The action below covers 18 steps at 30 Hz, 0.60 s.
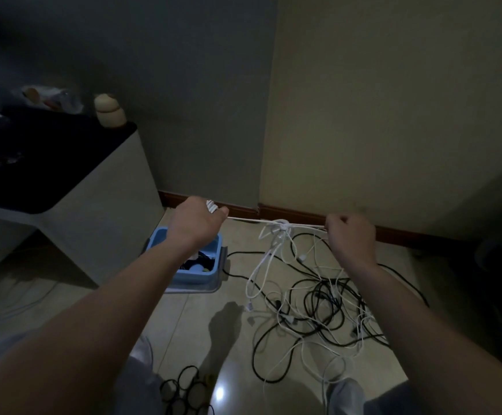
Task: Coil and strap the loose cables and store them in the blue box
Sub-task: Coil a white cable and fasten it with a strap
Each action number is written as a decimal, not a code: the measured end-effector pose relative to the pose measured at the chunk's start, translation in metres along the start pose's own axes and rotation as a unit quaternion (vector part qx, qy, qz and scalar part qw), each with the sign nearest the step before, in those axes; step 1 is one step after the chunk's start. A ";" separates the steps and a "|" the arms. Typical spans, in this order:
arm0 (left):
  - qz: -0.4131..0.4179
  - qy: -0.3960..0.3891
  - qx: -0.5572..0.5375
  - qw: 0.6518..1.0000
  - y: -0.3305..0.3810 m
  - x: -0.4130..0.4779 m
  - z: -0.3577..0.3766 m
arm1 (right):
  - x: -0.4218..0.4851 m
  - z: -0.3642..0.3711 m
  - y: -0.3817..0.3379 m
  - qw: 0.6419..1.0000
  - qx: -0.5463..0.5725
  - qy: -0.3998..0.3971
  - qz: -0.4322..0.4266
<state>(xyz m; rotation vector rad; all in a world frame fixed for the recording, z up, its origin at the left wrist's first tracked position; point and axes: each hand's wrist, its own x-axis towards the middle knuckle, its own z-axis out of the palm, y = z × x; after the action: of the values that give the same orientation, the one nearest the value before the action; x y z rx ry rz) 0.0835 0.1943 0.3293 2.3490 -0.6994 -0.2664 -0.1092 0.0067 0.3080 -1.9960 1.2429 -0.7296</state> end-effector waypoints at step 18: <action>0.020 -0.210 -0.371 0.905 0.040 -0.026 0.014 | -0.028 0.011 -0.016 0.951 -0.085 -0.196 -0.223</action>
<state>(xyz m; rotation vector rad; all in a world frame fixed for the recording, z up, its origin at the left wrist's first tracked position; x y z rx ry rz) 0.0407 0.1756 0.3452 1.5514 -0.6821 -0.8740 -0.1031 0.0401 0.3109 -2.4527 0.6442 -0.4017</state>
